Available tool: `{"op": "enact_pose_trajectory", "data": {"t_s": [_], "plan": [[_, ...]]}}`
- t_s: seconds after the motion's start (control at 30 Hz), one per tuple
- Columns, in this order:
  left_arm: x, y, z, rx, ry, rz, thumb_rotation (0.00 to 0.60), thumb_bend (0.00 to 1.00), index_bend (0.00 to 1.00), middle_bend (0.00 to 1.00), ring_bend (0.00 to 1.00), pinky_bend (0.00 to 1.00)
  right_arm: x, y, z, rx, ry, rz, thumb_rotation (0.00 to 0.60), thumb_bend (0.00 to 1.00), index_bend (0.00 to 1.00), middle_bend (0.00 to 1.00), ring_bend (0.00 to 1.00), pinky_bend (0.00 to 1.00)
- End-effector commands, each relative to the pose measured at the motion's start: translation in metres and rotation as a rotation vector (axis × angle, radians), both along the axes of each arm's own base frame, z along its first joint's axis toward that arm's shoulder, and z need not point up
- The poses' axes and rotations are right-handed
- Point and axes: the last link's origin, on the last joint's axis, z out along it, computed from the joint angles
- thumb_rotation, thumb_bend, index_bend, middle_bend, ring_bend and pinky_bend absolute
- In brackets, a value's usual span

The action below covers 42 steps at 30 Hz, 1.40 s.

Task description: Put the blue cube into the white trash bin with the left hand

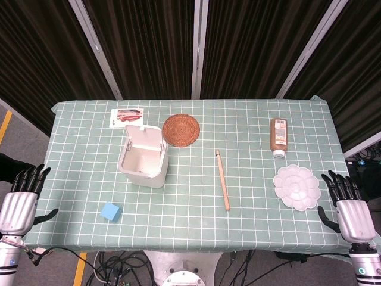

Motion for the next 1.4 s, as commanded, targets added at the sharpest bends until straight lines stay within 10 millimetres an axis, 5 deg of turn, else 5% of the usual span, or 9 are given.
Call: {"op": "enact_pose_trajectory", "data": {"t_s": [0.03,0.4,0.53,0.97,1.4], "plan": [[-0.001,0.0,-0.001,-0.005,0.0,0.003,0.6,0.0,0.01,0.01,0.0,0.07,0.0,-0.001,0.001,-0.002,-0.001,-0.001,0.6,0.32,0.0,0.0,0.0,0.0],[0.013,-0.004,-0.027,-0.165,-0.088,-0.095,0.6,0.0,0.03,0.05,0.03,0.14,0.001,-0.004,0.002,-0.01,-0.005,0.002,0.6,0.32,0.0,0.0,0.0,0.0],[0.024,-0.006,-0.052,-0.264,-0.066,-0.16,0.6,0.0,0.06,0.1,0.12,0.27,-0.003,-0.006,0.007,-0.018,0.007,-0.007,0.6,0.32,0.0,0.0,0.0,0.0],[0.052,0.02,-0.11,-0.456,-0.022,-0.245,0.6,0.0,0.1,0.14,0.12,0.29,-0.01,-0.006,0.015,-0.037,0.008,-0.025,0.6,0.32,0.0,0.0,0.0,0.0],[0.049,0.03,-0.126,-0.486,0.016,-0.218,0.6,0.04,0.22,0.27,0.23,0.39,-0.015,-0.006,0.016,-0.037,0.001,-0.033,0.6,0.32,0.0,0.0,0.0,0.0]]}}
